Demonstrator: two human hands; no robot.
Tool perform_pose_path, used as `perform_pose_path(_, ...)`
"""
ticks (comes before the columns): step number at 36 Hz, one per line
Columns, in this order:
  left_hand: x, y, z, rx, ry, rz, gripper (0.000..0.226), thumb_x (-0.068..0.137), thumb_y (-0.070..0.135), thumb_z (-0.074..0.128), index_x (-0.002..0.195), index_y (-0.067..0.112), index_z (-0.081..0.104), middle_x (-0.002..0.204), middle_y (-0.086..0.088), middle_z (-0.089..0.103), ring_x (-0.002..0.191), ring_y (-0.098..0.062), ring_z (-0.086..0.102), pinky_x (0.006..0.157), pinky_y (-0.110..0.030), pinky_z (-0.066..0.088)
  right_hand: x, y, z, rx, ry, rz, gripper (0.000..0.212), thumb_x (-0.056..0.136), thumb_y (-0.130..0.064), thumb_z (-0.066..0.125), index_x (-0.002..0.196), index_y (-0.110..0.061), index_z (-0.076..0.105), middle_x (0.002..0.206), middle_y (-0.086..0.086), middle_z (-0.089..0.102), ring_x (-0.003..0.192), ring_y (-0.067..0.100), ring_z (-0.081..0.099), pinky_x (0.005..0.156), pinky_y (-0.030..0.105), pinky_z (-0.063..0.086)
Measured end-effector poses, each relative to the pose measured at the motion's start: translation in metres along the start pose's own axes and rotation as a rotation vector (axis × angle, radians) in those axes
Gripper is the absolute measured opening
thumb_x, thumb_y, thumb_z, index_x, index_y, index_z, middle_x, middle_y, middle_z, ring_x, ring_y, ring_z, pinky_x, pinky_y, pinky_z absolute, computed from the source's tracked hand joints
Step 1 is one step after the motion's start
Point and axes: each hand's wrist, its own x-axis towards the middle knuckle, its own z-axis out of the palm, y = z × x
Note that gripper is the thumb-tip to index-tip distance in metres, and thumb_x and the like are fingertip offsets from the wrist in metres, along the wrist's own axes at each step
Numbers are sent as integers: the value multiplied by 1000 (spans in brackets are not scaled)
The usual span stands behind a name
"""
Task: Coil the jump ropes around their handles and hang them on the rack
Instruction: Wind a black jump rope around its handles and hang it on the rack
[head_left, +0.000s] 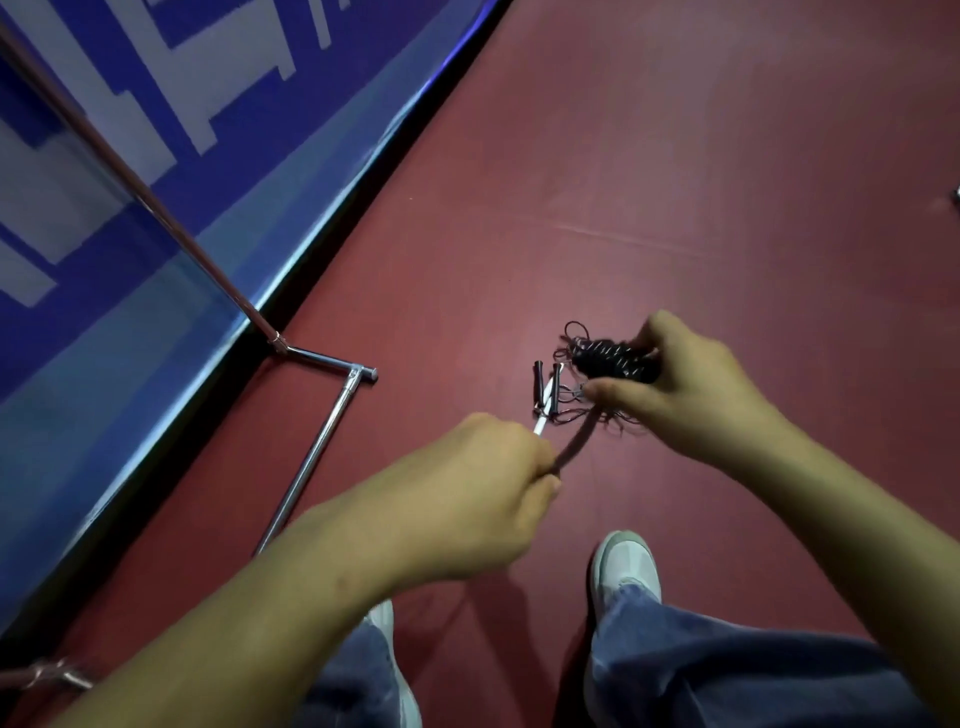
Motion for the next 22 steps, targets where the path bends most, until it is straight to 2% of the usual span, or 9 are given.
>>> perform_pose_path(3,-3,10,-1,68,96,132,36,101,37,50,69,20,45,63,1,46,57,-24,44,57,-34,38,-6,-6,18,-127,-71,-118,53,81,-57,75,99,-20,42,78,-6,58,75,28,56,58,35,37)
perform_pose_path(5,-2,7,-9,71,225,219,28,98,38,51,79,21,63,61,1,50,55,-18,40,55,-34,41,-11,-10,25,-187,-109,-194,51,77,-70,53,96,-25,37,76,-4,58,77,34,55,61,39,40)
perform_pose_path(7,-1,-2,-23,32,362,234,29,93,38,53,88,20,74,55,5,51,50,-12,42,51,-29,39,-15,-15,24,-174,-168,-232,45,80,-69,44,91,-26,37,74,-8,60,74,29,55,64,42,45)
perform_pose_path(9,-1,-14,-35,-34,470,242,24,90,35,60,86,20,77,55,6,60,51,-9,52,50,-24,40,-19,-19,21,-122,-214,-253,41,94,-62,38,87,-23,46,71,-6,62,71,23,56,67,43,47)
perform_pose_path(11,-1,-22,-41,-79,521,258,18,89,32,65,86,19,78,61,3,66,56,-13,60,53,-31,46,-25,-24,21,-121,-239,-282,61,100,-61,21,72,-16,50,67,3,58,66,26,53,66,44,45)
perform_pose_path(13,1,-25,-41,-110,524,277,15,88,31,70,86,18,78,63,2,68,58,-17,64,56,-37,48,-32,-30,24,-149,-260,-325,72,95,-67,10,65,-13,46,63,10,54,60,28,49,60,45,43)
perform_pose_path(17,8,-37,-41,-216,517,195,11,85,28,80,82,18,79,65,0,71,63,-22,66,60,-39,50,-46,-41,28,-36,-357,-419,61,89,-60,16,63,-11,39,56,11,44,53,27,41,56,54,39)
perform_pose_path(20,9,-50,-44,-335,503,77,8,80,26,84,79,20,80,68,-2,72,70,-25,67,66,-41,52,-45,-46,17,121,-421,-492,43,87,-45,31,63,-12,45,59,14,49,54,26,45,56,52,41)
perform_pose_path(22,10,-54,-44,-397,456,10,14,74,30,88,75,19,80,69,-10,72,69,-30,64,66,-43,51,-47,-49,13,152,-446,-553,33,82,-43,42,63,-16,48,54,10,49,50,26,45,51,50,40)
